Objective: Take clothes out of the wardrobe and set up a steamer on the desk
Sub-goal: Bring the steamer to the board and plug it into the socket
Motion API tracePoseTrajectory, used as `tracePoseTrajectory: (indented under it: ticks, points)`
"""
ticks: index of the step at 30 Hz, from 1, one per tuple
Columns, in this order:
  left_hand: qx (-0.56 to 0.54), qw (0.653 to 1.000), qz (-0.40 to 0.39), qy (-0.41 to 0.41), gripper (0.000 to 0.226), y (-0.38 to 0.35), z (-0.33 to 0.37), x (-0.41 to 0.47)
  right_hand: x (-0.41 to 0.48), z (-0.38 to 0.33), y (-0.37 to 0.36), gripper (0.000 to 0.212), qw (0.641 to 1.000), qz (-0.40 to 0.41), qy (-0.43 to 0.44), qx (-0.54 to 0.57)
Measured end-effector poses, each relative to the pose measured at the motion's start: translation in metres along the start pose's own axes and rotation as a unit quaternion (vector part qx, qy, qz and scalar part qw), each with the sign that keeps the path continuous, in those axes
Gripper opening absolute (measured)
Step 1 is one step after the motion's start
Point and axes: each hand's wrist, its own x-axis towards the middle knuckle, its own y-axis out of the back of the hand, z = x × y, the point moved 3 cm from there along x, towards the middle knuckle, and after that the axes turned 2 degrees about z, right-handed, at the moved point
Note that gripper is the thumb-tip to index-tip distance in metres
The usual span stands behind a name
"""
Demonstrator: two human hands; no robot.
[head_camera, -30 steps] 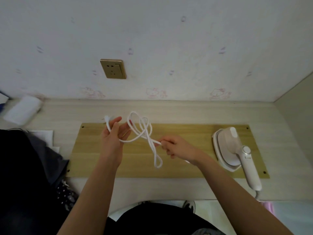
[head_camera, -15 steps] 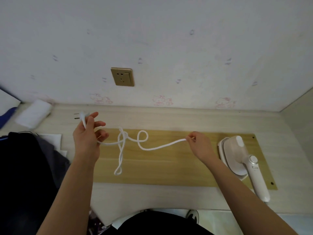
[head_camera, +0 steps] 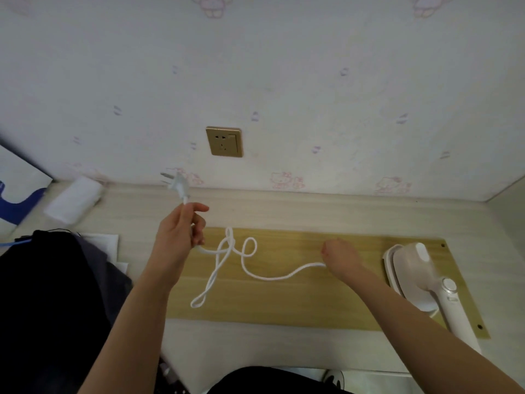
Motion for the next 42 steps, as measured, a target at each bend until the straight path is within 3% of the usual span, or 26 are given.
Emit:
tracePoseTrajectory:
  ticks: [3, 7, 9, 11, 14, 16, 18, 25, 30, 35, 39, 42]
  points:
    - [0.049, 0.997, -0.047, -0.029, 0.035, -0.01, 0.002, -0.002, 0.001, -0.035, 0.012, 0.024, 0.996, 0.011, 0.065, 0.054]
    - [0.085, 0.989, -0.112, -0.051, 0.034, -0.02, 0.005, -0.004, -0.002, -0.093, 0.048, 0.023, 0.958, 0.006, 0.1, 0.269]
    - [0.093, 0.981, -0.161, -0.061, 0.035, -0.021, 0.005, -0.005, -0.006, -0.121, 0.066, 0.024, 0.89, -0.048, 0.085, 0.445]
    - [0.098, 0.97, -0.213, -0.059, 0.038, -0.019, 0.002, -0.005, -0.006, -0.145, 0.078, 0.027, 0.788, -0.126, 0.066, 0.599]
    - [0.122, 0.955, -0.266, -0.039, 0.039, -0.016, -0.002, -0.003, -0.001, -0.168, 0.086, 0.033, 0.642, -0.216, 0.046, 0.734]
    - [0.136, 0.955, -0.261, -0.035, 0.036, -0.011, -0.004, 0.001, 0.002, -0.175, 0.087, 0.037, 0.578, -0.251, 0.045, 0.775]
    - [0.157, 0.962, -0.219, -0.046, 0.031, -0.005, -0.005, 0.008, 0.003, -0.179, 0.086, 0.035, 0.553, -0.26, 0.04, 0.791]
    - [0.167, 0.985, -0.03, -0.036, 0.013, 0.008, -0.012, 0.045, 0.017, -0.187, 0.088, 0.036, 0.567, -0.193, -0.003, 0.801]
    - [0.234, 0.969, -0.027, -0.081, 0.022, -0.012, -0.004, 0.074, 0.035, -0.194, 0.098, 0.034, 0.637, -0.132, -0.018, 0.759]
    - [0.321, 0.937, -0.003, -0.141, 0.012, -0.021, 0.0, 0.108, 0.058, -0.205, 0.113, 0.033, 0.72, -0.071, -0.011, 0.691]
    - [0.263, 0.955, 0.026, -0.137, 0.014, -0.022, -0.007, 0.134, 0.08, -0.218, 0.117, 0.033, 0.756, -0.016, 0.001, 0.654]
    - [0.193, 0.974, 0.037, -0.11, 0.011, -0.023, -0.018, 0.152, 0.097, -0.228, 0.114, 0.03, 0.813, 0.065, 0.027, 0.578]
